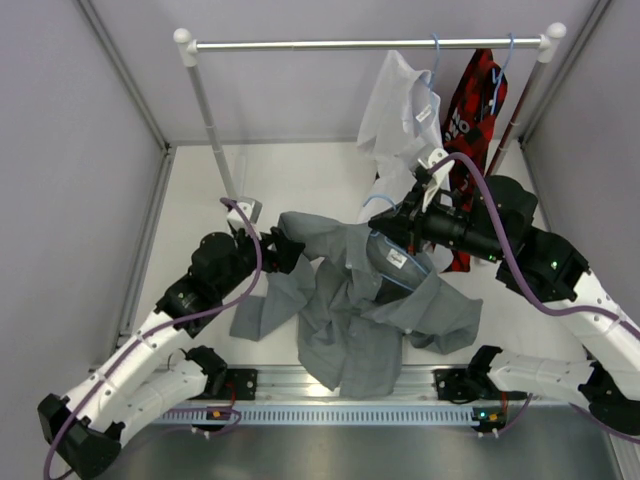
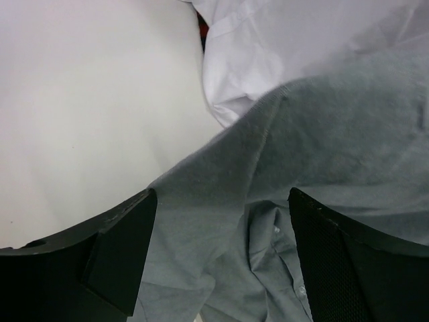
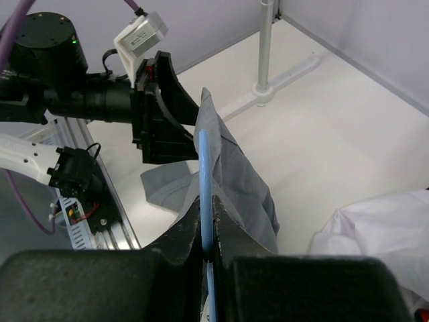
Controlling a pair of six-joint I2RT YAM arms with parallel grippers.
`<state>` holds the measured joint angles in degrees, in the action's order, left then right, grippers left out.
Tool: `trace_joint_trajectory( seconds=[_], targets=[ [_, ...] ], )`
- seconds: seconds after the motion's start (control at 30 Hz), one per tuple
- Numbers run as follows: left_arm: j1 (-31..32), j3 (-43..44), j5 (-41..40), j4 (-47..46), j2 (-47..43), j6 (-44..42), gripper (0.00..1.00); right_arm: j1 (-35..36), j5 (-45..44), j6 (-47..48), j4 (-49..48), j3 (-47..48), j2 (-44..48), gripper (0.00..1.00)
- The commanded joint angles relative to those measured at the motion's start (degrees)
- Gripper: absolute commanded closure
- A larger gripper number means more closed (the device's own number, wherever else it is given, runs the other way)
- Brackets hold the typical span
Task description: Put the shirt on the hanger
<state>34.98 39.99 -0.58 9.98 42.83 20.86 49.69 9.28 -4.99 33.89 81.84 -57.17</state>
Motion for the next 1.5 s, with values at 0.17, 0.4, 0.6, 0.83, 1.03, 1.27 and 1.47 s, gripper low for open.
trace_joint_trajectory(
  seconds=[0.17, 0.4, 0.6, 0.83, 1.03, 1.27, 1.47],
  targets=[
    [0.00, 0.97, -9.79, -6.20, 5.95, 0.58, 0.60, -0.82, 3.12, -1.07, -1.63, 2.97, 1.18, 1.00],
    [-0.09, 0.71, -11.02, -6.02, 2.80, -0.73, 1.00, -0.82, -0.66, -0.10, -1.54, 1.13, 1.62, 1.00],
    [-0.09, 3.25, -23.48, 0.55, 0.77, 0.14, 1.00, -1.00, -1.72, 0.25, -1.46, -1.24, 1.71, 1.00],
    [-0.35, 9.13, -35.54, 6.71, 2.52, 0.23, 1.00, -1.00, -1.28, 0.69, -1.54, -5.20, 5.22, 1.00],
    [-2.46, 11.34, -35.63, 8.65, 5.68, -0.12, 1.00, -1.09, -0.40, 0.34, -1.63, -8.45, 10.40, 1.00],
    [-6.33, 10.55, -29.14, 9.36, 6.83, 2.25, 1.00, -1.09, -1.98, 0.60, -1.63, -9.60, 13.40, 1.00],
    [-6.24, 10.29, -10.96, 3.04, 2.80, -2.13, 1.00, -1.09, -0.14, 0.86, -1.63, -8.28, 10.06, 1.00]
  ],
)
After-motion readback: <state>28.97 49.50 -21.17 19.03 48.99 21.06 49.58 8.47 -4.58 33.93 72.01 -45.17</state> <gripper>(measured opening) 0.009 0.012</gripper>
